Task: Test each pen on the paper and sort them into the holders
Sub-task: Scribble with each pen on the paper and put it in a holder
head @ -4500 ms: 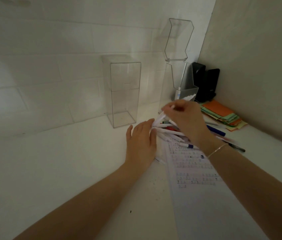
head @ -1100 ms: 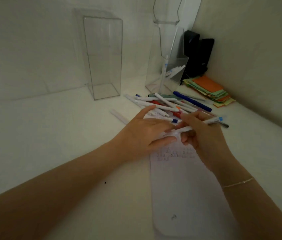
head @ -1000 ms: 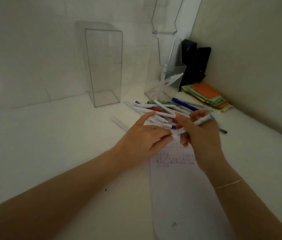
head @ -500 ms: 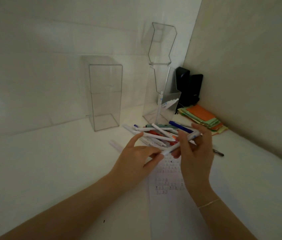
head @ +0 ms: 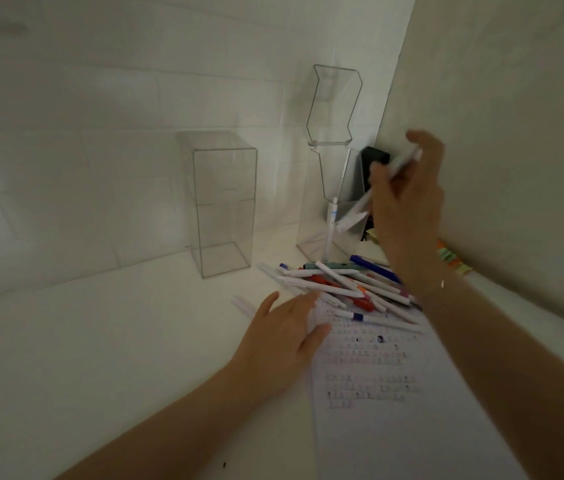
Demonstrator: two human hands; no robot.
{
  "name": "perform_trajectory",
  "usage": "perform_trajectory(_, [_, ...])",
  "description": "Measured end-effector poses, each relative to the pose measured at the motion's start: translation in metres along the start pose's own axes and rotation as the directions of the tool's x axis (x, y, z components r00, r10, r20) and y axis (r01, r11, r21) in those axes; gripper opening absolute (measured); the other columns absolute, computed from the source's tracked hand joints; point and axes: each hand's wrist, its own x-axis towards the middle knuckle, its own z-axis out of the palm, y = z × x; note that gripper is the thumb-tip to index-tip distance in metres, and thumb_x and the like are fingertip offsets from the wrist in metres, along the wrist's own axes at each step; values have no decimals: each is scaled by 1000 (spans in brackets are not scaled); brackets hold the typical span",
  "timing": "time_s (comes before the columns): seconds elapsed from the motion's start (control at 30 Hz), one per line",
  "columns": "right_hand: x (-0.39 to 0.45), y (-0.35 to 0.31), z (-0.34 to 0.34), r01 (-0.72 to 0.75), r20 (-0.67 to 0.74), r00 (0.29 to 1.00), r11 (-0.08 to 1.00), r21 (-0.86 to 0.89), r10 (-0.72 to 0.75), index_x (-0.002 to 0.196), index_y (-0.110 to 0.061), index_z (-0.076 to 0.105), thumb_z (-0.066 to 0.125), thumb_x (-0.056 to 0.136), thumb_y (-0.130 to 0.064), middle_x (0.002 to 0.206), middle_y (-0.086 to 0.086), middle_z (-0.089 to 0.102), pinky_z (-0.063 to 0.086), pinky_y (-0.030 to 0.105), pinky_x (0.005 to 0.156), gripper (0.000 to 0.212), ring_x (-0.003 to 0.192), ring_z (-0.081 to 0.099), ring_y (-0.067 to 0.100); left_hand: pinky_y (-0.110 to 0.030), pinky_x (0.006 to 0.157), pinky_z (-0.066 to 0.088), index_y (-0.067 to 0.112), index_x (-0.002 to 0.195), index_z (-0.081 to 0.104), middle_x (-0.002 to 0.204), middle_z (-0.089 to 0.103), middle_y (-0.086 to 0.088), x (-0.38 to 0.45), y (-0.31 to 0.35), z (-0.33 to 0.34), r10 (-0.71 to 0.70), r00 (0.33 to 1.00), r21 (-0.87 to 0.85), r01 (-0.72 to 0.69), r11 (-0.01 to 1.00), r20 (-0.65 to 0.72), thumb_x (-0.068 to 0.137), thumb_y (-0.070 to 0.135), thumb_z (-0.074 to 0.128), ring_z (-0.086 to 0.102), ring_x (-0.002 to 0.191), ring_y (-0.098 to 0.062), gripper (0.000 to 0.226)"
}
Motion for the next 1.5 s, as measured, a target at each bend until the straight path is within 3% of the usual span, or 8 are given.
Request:
perform_trajectory(0.17, [59,21,29,1,136,991,989,-150,19,107,-2,41,54,93,-15,86,17,62,56,41,68,23,74,64,28,-31,114,-4,24,148,18,158,8,3,-2,-3,5,1,982,135,-27,991,189,95,56,25,8,143,-10,62])
perform_trajectory(0.3, [54,47,51,53,367,924,915,-400,107,106,-5,43,47,97,-18,83,14,56,53,40,69,16,71,57,28,-29,113,-5,25,148,19,158,5,0,-2,-5,5,-4,980,140,-25,990,200,94,58,25,6,144,-12,63])
perform_trajectory(0.53, [41,62,59,-72,488,827,914,-400,278,70,-7,50,41,99,-22,63,5,48,45,32,68,33,61,48,19,-27,112,-7,23,147,22,158,6,-3,-2,-8,8,19,984,126,-41,991,175,94,57,27,7,144,-13,64])
perform_trajectory(0.7, [19,37,36,188,325,941,944,-271,-94,88,-5,59,48,93,-11,85,8,57,44,28,75,13,80,52,19,-27,112,-6,22,147,24,157,8,-4,-2,-9,10,31,985,125,-53,991,170,89,63,16,10,144,-14,72])
perform_trajectory(0.83, [-23,25,25,365,727,672,789,-495,145,81,-13,59,47,90,-24,77,5,61,44,28,61,19,72,59,20,-26,112,-3,20,145,29,156,14,-7,-1,-9,12,32,990,112,-48,993,141,83,64,12,15,143,-15,78])
perform_trajectory(0.97, [-50,36,16,465,780,343,627,-625,523,110,-18,60,53,90,-26,105,2,61,45,24,67,23,93,60,18,-26,112,-1,21,146,27,156,17,-7,-1,-9,11,39,989,95,-52,994,144,80,65,8,15,142,-14,81])
perform_trajectory(1.37, [-62,58,1,312,758,439,709,-632,482,103,-26,62,58,88,-25,98,-6,51,31,15,55,16,85,49,11,-28,115,0,19,146,26,157,12,-8,0,-8,11,14,985,92,-30,995,169,95,55,31,11,143,-15,63])
perform_trajectory(1.5, [-66,58,2,341,745,471,682,-647,472,110,-23,63,56,89,-25,109,-2,55,41,17,69,22,92,54,13,-30,115,1,17,146,27,156,15,-8,0,-6,11,20,985,93,-36,995,168,95,52,32,12,143,-16,62])
